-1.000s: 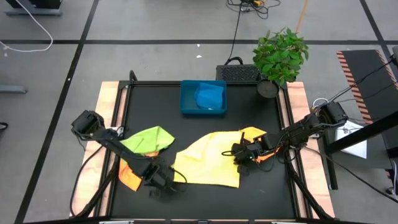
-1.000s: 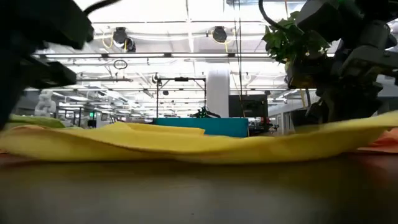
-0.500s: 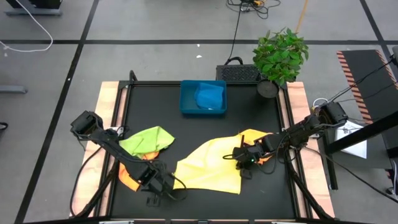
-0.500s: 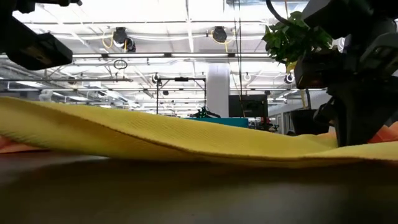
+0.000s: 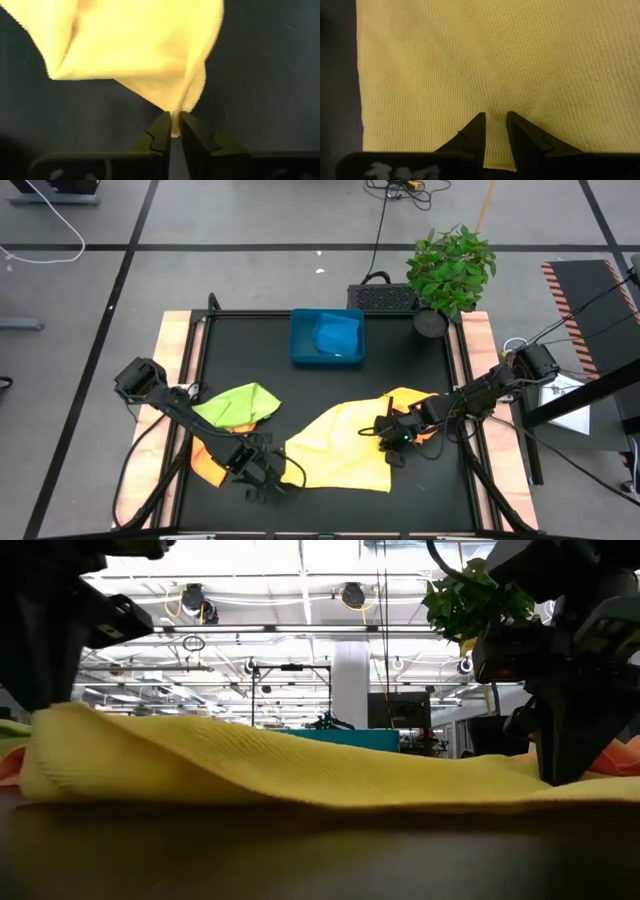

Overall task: Fold microfiber towels
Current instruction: Fold the yellow microfiber cloth

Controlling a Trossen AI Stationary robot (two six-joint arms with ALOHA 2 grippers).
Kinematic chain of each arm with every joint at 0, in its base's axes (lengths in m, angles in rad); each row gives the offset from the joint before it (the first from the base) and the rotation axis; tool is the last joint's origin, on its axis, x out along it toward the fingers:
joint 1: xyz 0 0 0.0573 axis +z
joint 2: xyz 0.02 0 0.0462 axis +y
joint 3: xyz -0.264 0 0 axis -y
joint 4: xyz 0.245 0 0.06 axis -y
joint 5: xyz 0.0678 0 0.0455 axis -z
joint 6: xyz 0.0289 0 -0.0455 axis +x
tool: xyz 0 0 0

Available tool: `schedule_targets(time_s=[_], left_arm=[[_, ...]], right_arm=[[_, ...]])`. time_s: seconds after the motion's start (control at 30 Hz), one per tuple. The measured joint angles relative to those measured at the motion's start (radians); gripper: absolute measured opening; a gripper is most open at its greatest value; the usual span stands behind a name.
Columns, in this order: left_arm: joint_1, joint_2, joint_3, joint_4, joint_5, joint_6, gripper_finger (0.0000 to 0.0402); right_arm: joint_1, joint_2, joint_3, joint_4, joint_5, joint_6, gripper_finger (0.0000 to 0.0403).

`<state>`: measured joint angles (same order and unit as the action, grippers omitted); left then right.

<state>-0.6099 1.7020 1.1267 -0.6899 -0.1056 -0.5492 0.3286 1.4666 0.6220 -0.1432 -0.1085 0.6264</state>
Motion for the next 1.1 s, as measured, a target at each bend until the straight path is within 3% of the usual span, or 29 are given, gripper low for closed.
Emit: schedule_targets(time_s=[0.33,0.77,0.9,1.0,1.1], left_arm=[[-0.009,0.000,0.000,0.007,0.086,-0.009,0.0135],[0.071,-0.016,0.000,-0.020,-0.095,0.094,0.0143],[0.127,-0.016,-0.005,0.139,-0.177,0.234,0.0143],[0.193,0.015,-0.008,0.305,-0.034,0.379,0.0143],[0.247,0.033,-0.011,0.347,0.005,0.501,0.0143]], right_arm=[[0.000,0.000,0.000,-0.001,0.005,-0.008,0.0075],[0.000,0.000,0.000,0.000,0.010,-0.017,0.0075],[-0.001,0.000,0.000,0.001,0.011,-0.017,0.0075],[-0.002,0.000,0.000,0.003,0.011,-0.017,0.0075],[-0.002,0.000,0.000,0.005,0.014,-0.012,0.0075]])
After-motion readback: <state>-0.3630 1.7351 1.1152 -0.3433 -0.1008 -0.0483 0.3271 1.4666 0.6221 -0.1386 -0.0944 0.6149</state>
